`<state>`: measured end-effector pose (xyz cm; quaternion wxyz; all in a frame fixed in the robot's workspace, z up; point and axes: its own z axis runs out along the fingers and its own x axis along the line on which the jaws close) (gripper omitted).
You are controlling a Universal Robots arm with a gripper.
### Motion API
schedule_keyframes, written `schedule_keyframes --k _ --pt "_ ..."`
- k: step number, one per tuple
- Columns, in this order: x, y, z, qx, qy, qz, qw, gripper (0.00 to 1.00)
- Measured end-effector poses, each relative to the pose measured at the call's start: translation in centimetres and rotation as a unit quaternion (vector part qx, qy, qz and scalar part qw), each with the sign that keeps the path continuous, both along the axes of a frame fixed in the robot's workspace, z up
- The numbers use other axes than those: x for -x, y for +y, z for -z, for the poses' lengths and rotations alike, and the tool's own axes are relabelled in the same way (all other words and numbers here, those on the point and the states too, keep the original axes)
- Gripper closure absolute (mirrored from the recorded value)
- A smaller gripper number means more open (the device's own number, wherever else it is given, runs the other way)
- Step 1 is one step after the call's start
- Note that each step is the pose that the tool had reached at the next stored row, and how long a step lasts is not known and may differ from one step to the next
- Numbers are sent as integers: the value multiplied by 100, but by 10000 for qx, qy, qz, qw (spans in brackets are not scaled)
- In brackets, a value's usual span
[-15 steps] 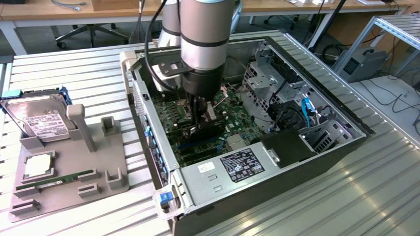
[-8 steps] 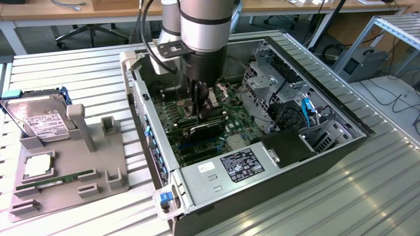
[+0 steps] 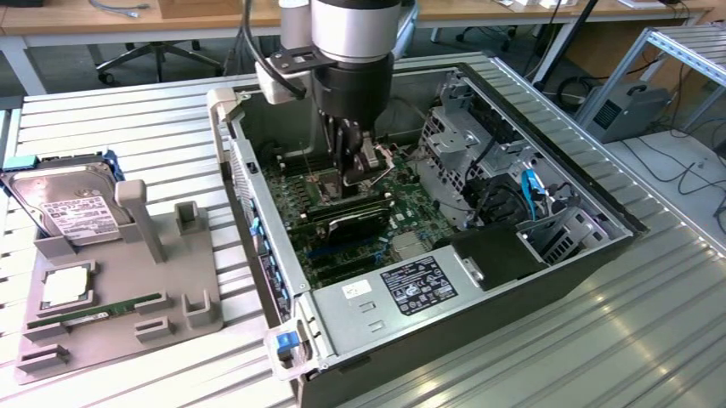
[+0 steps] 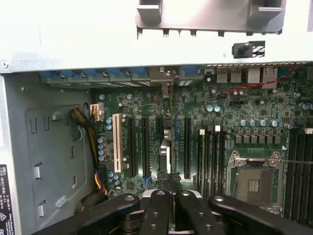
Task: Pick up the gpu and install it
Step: 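Insert the gpu into the slot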
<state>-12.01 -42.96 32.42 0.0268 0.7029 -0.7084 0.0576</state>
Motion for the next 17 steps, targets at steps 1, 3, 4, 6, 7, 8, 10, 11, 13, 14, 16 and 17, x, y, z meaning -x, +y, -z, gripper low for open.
schedule_keyframes --k 1,3,4,6,7,8,10,11,13,14,16,17 --pt "-11 1 0 15 20 0 10000 89" --pt "-46 1 0 37 75 0 10000 89" --pt "-67 1 0 52 106 -1 9999 89" --pt "-123 2 1 87 186 -2 9998 89" --pt "-164 2 1 98 241 -5 9997 89" --pt "-193 2 2 101 279 -6 9996 89" --pt "-315 2 4 104 404 -9 9991 89" --pt "-378 2 6 103 464 -10 9989 89" --pt "-464 2 7 103 537 -11 9985 89" --pt "-505 2 8 103 572 -11 9983 89" --pt "-582 2 11 103 631 -12 9980 89" --pt "-622 2 12 103 661 -12 9978 89"
